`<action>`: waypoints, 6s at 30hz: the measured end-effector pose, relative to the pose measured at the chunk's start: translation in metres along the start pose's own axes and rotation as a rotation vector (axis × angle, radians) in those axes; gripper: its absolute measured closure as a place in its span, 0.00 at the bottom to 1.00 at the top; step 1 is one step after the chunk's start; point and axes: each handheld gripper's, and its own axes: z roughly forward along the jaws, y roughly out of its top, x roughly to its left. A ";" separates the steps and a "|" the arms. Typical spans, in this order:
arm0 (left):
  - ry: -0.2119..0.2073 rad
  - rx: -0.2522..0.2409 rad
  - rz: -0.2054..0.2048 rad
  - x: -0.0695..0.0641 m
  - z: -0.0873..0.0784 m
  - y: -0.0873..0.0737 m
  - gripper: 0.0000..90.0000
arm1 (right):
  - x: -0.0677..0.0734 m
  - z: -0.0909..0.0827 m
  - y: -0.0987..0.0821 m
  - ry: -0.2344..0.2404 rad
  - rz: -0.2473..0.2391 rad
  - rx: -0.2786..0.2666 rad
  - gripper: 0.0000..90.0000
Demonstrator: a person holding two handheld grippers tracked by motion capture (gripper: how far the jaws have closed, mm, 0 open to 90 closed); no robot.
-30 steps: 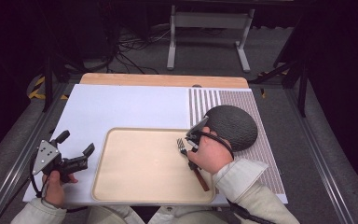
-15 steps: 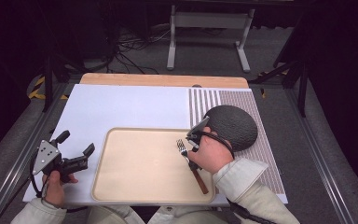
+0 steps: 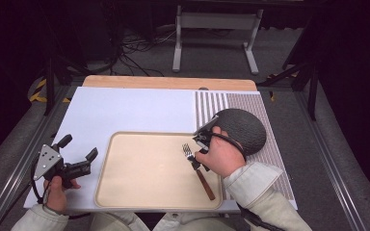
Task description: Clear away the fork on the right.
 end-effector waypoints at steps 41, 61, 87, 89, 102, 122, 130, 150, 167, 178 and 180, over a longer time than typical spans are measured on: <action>-0.001 -0.008 -0.002 0.000 -0.001 0.000 0.02 | -0.001 0.029 0.035 0.027 -0.757 -0.375 0.94; 0.000 -0.006 -0.002 0.000 0.000 0.000 0.02 | -0.007 0.051 0.036 0.005 -0.744 -0.342 0.99; -0.001 -0.004 0.000 0.000 0.000 0.000 0.02 | -0.045 0.040 0.030 -0.100 -0.604 -0.309 0.99; -0.001 -0.004 -0.001 0.000 0.000 0.000 0.02 | -0.049 0.039 0.029 -0.113 -0.592 -0.304 0.99; -0.003 -0.004 0.001 0.000 0.001 0.000 0.02 | -0.062 0.034 0.026 -0.138 -0.561 -0.303 0.99; -0.001 -0.002 -0.001 0.000 -0.001 0.000 0.02 | -0.044 0.002 0.025 -0.093 -0.598 -0.392 0.63; 0.002 -0.001 0.000 0.000 -0.001 0.000 0.02 | -0.038 -0.013 0.018 -0.031 -0.589 -0.519 0.18; 0.000 -0.008 -0.004 -0.001 0.001 0.001 0.02 | -0.055 -0.057 -0.027 -0.006 -0.597 -0.731 0.18; 0.006 -0.005 -0.004 0.000 -0.001 0.001 0.02 | -0.099 -0.054 -0.084 0.024 -0.494 -0.933 0.16; 0.006 -0.009 -0.008 0.000 -0.001 0.001 0.02 | -0.119 -0.043 -0.110 0.020 -0.424 -1.030 0.15; 0.005 -0.009 -0.008 0.000 -0.001 0.001 0.02 | -0.122 -0.041 -0.115 0.026 -0.415 -1.040 0.15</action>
